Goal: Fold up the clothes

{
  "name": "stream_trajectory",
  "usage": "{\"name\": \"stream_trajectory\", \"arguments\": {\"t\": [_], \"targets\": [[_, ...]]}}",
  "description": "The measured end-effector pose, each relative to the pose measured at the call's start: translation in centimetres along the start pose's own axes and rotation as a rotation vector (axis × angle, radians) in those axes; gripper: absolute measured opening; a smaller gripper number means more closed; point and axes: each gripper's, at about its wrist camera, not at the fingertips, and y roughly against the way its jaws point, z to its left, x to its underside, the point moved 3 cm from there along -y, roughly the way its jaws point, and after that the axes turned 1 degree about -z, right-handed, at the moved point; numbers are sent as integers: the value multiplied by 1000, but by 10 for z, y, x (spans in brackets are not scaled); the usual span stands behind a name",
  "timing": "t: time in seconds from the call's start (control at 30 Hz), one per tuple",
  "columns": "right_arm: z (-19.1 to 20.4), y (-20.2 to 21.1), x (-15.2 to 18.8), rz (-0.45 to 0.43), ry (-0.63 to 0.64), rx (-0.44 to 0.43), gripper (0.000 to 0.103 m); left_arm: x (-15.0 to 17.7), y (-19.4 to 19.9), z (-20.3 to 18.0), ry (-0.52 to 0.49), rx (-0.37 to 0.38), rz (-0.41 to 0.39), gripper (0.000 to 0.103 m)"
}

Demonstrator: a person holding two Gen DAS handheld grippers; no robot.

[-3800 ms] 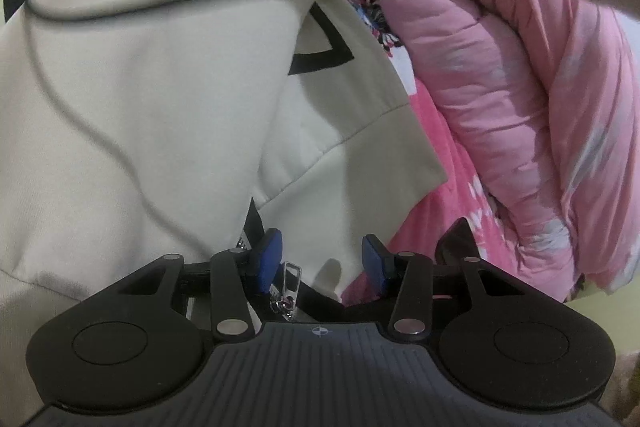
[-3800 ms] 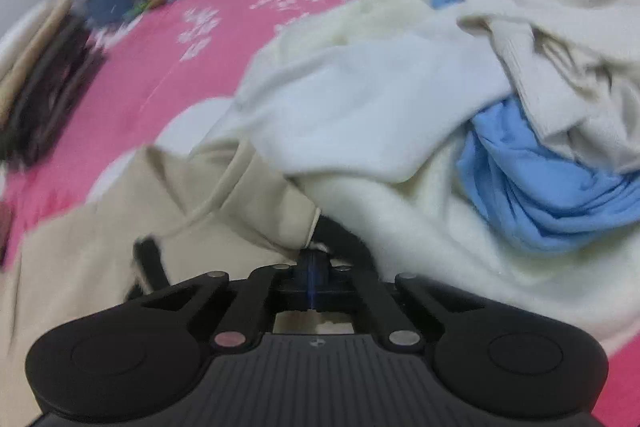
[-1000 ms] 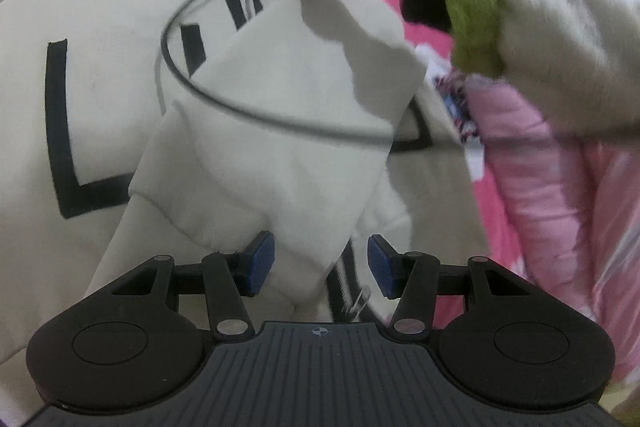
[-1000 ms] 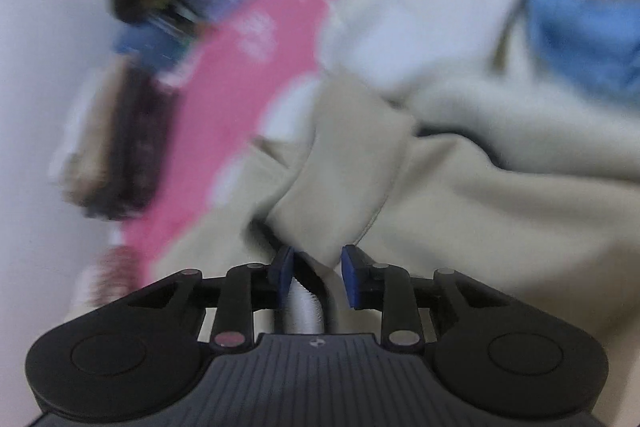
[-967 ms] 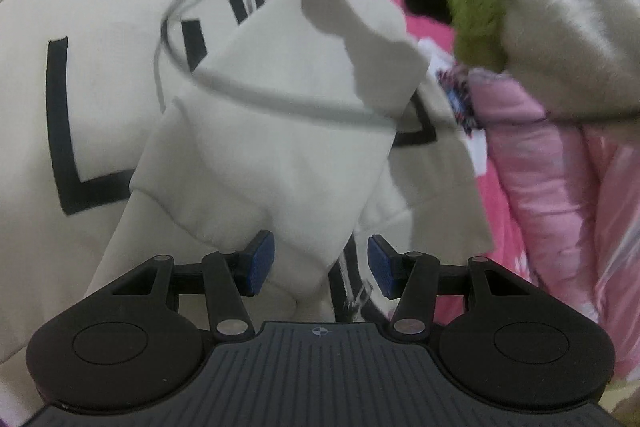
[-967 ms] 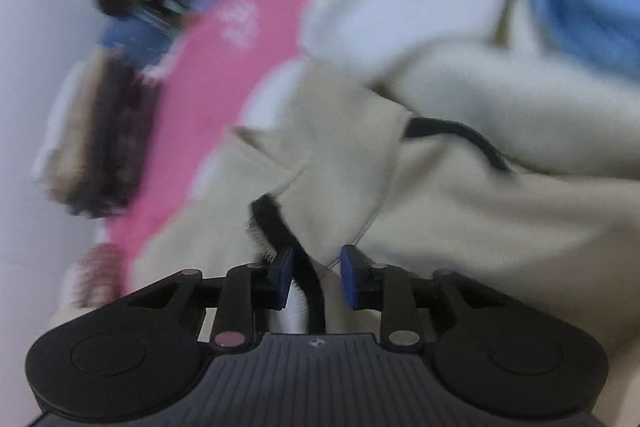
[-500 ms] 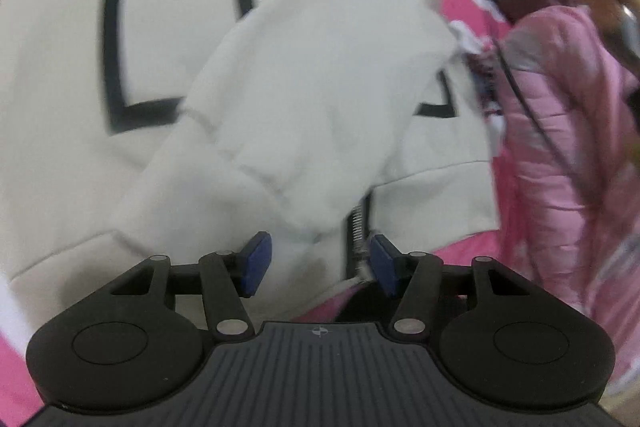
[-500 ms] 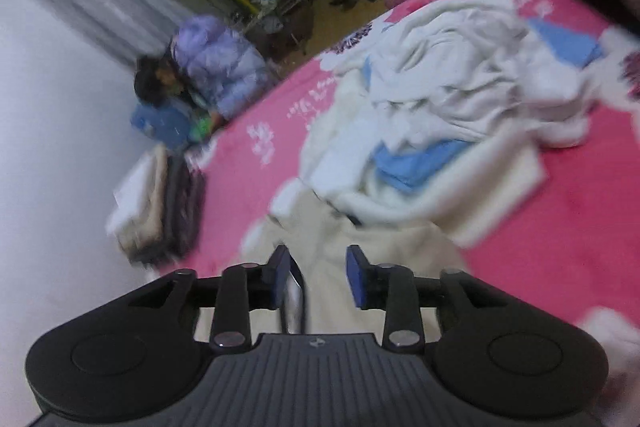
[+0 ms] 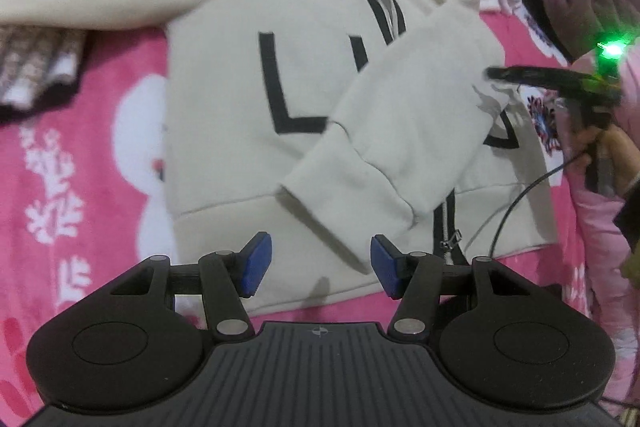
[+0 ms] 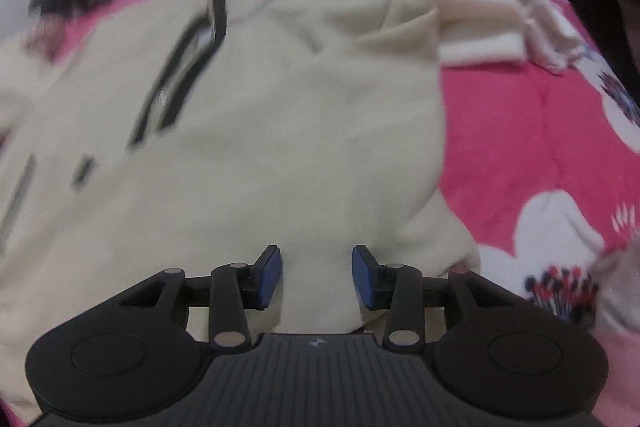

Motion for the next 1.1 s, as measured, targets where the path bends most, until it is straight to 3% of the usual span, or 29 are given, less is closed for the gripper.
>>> {"name": "stream_trajectory", "arguments": {"t": [0.1,0.2,0.27,0.43,0.53,0.6,0.73,0.87,1.0,1.1], "targets": [[-29,34,1,-140,-130,20,42,2,-4,6,6,-15,-3,55],[-64,18,20,-114,-268,41,42,-1,-9,13,24,-24,-1,55],[-79,-10,45,-44,-314,12,39,-4,-10,19,44,-26,-3,55],[-71,22,26,-110,-275,25,40,-19,1,50,142,-12,-63,55],[-47,44,6,-175,-211,77,41,-32,12,84,241,-44,-129,55],[-28,49,-6,-190,-212,52,42,-41,20,113,339,-65,-200,55],[38,31,-28,-175,-200,-146,42,-54,44,186,613,-92,-367,58],[122,-4,-49,-104,-151,-333,42,-54,70,263,915,-94,-535,58],[196,-26,-63,-50,-59,-417,42,-43,84,324,1149,-63,-650,60],[224,-29,-64,-15,-37,-453,42,-38,77,357,1296,-2,-661,61]]}}
